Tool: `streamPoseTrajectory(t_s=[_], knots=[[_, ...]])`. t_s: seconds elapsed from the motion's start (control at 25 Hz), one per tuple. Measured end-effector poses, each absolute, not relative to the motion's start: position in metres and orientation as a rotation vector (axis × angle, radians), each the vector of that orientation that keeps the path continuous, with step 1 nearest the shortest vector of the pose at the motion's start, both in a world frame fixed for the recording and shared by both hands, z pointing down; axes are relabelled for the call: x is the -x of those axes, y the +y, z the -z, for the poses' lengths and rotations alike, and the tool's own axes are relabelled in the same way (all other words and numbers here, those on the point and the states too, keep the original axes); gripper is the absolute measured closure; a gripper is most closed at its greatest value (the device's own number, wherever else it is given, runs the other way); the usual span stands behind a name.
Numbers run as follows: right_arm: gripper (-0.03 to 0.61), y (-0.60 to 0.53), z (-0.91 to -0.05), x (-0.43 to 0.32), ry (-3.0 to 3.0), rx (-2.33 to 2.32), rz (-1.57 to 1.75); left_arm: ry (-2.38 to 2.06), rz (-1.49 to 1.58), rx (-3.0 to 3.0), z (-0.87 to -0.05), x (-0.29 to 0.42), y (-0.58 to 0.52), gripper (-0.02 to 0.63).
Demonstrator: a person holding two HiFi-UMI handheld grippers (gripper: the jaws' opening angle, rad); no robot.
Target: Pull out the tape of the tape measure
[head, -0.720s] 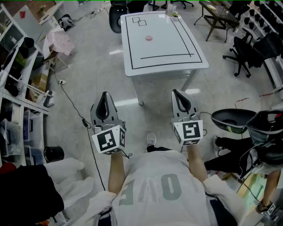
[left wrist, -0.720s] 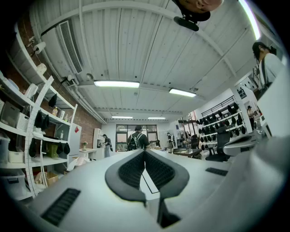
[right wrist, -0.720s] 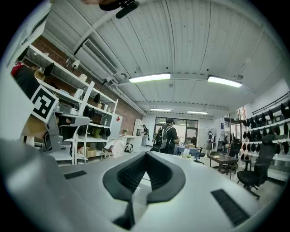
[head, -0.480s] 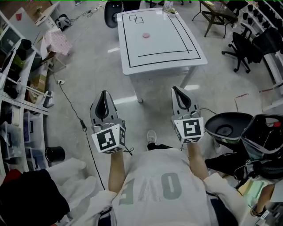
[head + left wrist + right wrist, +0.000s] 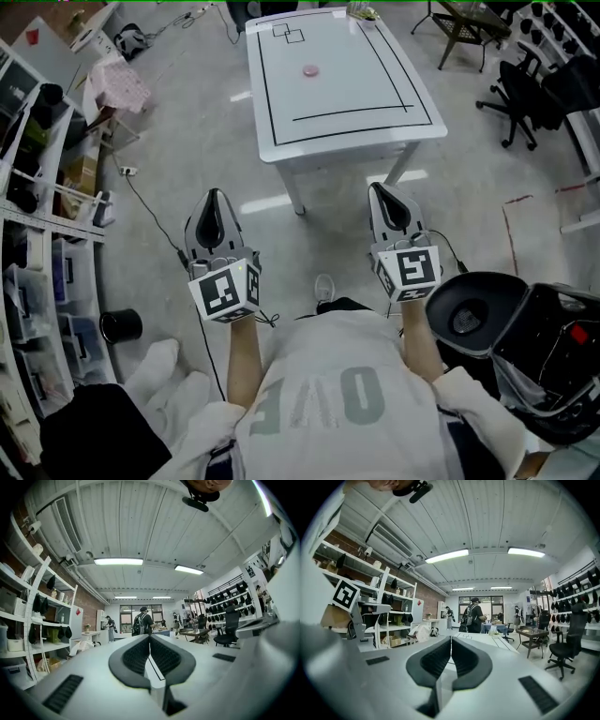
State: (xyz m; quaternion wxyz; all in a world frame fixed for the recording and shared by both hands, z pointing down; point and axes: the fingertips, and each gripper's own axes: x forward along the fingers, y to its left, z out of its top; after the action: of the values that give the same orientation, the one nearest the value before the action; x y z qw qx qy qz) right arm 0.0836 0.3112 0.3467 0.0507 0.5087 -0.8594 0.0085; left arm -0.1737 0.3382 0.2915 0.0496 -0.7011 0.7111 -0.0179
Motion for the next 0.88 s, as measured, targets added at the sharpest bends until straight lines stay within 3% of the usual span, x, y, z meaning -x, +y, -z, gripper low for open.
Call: streamPoseTrajectory(t_s=[0.88], knots=[[0.548, 0.179, -0.376, -0.08, -2.508, -1.612, -0.073, 2.112, -0.076, 2.211, -0.302, 0.169, 0.183, 0.586]])
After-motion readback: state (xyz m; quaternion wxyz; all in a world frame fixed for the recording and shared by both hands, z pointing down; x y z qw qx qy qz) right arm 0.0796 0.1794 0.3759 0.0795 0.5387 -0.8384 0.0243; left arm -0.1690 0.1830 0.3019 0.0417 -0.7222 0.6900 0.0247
